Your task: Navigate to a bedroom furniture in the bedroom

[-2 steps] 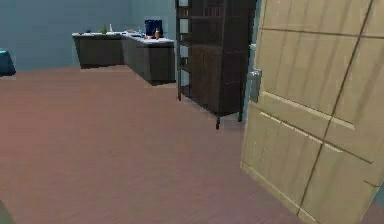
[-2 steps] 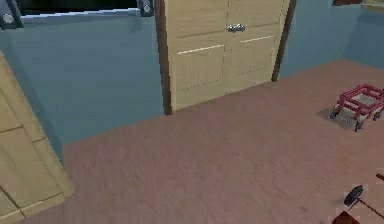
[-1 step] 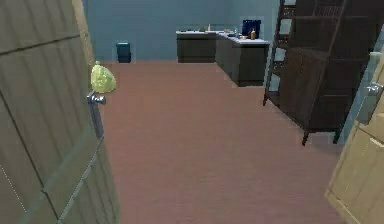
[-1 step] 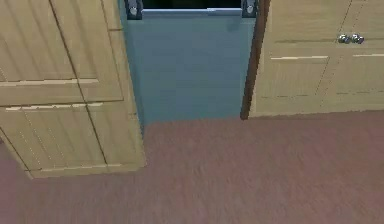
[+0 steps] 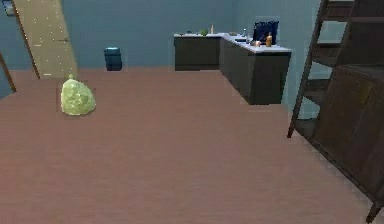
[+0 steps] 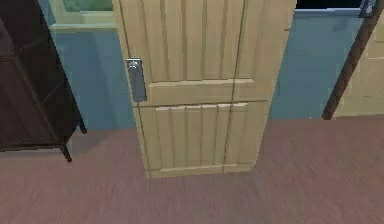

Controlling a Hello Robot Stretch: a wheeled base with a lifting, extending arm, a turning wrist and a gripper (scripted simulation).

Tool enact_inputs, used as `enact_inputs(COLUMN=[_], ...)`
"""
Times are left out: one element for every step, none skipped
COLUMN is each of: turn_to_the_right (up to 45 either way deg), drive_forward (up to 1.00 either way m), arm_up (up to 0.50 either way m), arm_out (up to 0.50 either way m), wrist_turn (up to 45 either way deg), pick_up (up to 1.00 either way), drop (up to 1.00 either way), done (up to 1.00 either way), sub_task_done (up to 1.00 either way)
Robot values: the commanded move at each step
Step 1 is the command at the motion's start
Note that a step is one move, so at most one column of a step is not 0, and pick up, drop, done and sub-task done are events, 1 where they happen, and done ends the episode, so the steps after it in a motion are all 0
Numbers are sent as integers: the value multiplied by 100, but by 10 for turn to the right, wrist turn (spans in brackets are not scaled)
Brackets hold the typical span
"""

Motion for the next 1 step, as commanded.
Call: enact_inputs(turn_to_the_right=[0], drive_forward=[35], arm_up=[0], arm_out=[0], wrist_turn=[0], pick_up=[0], drop=[0], done=[0], sub_task_done=[0])
